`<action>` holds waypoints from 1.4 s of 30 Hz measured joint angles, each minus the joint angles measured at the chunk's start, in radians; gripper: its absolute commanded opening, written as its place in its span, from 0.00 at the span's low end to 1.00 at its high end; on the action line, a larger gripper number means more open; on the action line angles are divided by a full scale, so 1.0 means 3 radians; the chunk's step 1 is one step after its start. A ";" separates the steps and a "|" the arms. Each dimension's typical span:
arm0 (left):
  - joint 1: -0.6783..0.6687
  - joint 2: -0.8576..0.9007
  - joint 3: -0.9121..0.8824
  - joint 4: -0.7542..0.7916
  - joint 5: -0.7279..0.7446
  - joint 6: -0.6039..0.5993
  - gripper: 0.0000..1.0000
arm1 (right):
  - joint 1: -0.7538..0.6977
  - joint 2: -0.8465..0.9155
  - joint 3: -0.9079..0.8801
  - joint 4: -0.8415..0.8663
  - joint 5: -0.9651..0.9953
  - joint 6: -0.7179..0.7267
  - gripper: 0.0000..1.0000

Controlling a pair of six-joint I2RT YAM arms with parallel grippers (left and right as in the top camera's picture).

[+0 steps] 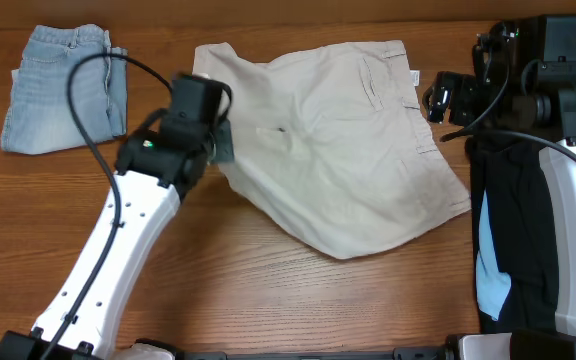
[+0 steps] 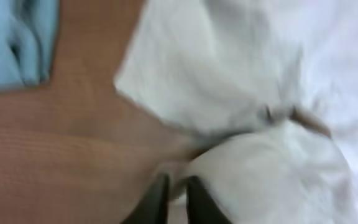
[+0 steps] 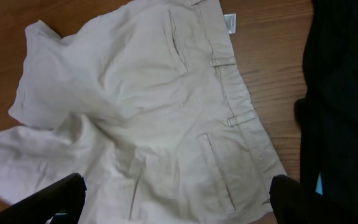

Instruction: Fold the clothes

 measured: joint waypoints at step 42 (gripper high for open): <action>-0.1237 0.0554 -0.1520 0.0858 0.0975 0.0106 0.62 | 0.0000 0.0036 -0.0169 -0.0015 0.0009 0.0001 0.98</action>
